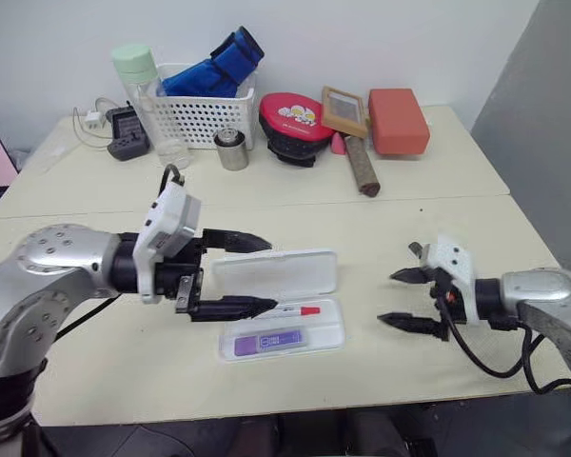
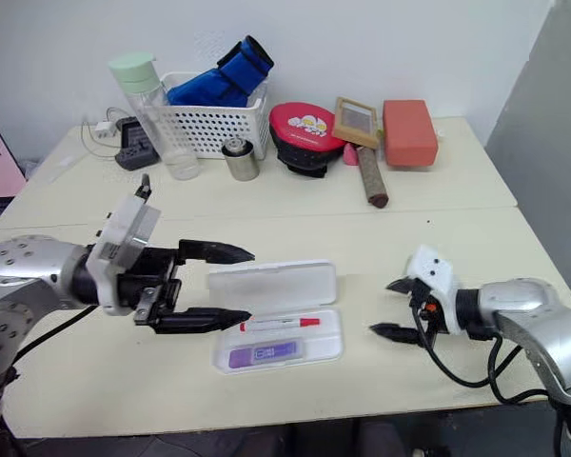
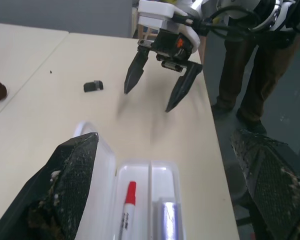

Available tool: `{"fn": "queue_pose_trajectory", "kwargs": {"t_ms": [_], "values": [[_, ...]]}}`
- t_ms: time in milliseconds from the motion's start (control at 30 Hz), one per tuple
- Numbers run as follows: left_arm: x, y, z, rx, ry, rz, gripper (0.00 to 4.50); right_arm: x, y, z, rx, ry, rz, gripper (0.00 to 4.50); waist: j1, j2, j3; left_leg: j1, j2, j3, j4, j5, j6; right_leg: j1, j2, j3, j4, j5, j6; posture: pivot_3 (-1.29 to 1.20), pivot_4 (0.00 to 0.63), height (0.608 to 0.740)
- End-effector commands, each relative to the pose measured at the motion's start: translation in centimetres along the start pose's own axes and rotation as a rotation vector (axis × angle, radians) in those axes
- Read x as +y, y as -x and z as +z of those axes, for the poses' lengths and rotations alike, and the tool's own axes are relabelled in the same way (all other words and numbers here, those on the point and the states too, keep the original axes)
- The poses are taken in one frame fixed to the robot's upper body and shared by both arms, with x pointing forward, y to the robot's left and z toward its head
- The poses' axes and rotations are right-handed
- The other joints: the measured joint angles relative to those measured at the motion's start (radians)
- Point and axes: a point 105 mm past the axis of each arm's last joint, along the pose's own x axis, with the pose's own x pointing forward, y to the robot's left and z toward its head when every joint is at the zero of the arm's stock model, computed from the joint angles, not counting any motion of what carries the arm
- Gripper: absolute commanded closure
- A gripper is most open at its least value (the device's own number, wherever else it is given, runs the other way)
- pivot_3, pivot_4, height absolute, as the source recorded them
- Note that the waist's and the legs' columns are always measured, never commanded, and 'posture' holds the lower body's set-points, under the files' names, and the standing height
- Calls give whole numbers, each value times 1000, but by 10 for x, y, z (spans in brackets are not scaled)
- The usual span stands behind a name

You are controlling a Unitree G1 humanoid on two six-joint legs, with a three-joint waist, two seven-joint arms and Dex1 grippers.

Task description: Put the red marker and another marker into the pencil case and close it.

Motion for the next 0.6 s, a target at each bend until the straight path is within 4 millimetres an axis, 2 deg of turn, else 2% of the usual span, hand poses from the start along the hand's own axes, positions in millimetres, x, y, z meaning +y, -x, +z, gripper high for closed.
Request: {"fn": "queue_pose_trajectory", "kwargs": {"t_ms": [33, 100, 267, 333, 600], "values": [[7, -7, 4, -21, -49, -4, 0, -71, 15, 3, -23, -93, -396, 15, -2, 0, 0, 0, 0, 0, 0, 0, 0, 0, 0, 1, 0, 0, 0, 0, 150, 740], [11, -11, 4, -28, -62, -4, 0, -85, 16, 3, -37, -155, -471, 15, 4, 0, 0, 0, -2, 1, 0, 1, -1, 0, -1, 1, 0, 0, 0, 0, 150, 740], [14, -22, 9, -64, -99, -37, 0, -108, -1, -12, -10, -214, -566, 15, 4, -1, 0, -2, -2, -1, 0, 3, -5, -1, -1, 0, -1, 0, 0, 0, 150, 740], [23, -25, 15, -93, -137, 11, 0, -107, -6, -16, -7, -234, -540, 15, 4, 0, 1, -3, -2, 0, 0, 3, -5, -1, -1, 1, -2, 0, 0, 0, 150, 740], [25, -25, 21, -113, -148, 30, 0, -103, -19, -34, 24, -272, -495, 15, 1, 0, 1, -2, -2, 0, 0, 2, -4, -1, -1, 1, 0, 0, 0, 0, 150, 740]]}}
